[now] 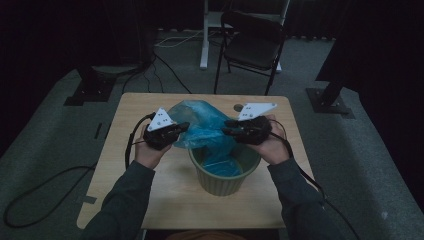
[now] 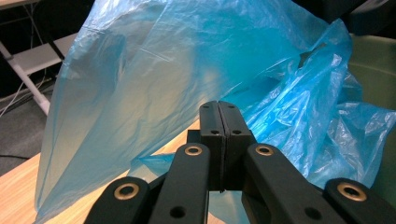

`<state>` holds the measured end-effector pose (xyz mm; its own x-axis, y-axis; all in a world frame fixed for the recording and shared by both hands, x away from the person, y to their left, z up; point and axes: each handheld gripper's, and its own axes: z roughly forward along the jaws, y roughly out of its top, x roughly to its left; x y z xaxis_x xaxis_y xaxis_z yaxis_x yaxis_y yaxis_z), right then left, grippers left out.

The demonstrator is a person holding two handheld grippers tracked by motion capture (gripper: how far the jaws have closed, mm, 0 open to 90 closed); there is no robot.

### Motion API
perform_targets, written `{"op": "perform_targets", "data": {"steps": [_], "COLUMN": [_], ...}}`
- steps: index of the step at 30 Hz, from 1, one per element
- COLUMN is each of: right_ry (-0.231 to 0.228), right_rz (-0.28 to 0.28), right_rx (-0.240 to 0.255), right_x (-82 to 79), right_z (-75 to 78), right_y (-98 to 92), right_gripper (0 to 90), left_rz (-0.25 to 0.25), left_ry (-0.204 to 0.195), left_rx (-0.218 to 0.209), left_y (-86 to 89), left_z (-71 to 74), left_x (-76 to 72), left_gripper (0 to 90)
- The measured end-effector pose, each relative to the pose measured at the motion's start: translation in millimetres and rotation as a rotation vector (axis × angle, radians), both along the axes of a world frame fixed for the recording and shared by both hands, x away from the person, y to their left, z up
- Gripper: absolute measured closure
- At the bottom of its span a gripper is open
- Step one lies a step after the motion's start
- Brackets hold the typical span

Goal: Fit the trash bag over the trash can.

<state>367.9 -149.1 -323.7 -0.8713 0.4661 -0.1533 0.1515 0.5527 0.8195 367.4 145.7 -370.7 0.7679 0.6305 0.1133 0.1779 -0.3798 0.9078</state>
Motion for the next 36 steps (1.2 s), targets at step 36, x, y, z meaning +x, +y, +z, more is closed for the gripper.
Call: {"op": "perform_targets", "data": {"steps": [36], "right_ry": [0.034], "right_rz": [-0.211], "right_rx": [-0.007], "right_x": [24.3], "right_z": [-11.3], "right_y": [-30.2], "right_gripper": [71.4], "left_rz": [0.022], "left_ry": [0.006], "left_rx": [0.034], "left_y": [2.6], "left_z": [-6.0], "left_x": [1.5], "left_gripper": [89.7]}}
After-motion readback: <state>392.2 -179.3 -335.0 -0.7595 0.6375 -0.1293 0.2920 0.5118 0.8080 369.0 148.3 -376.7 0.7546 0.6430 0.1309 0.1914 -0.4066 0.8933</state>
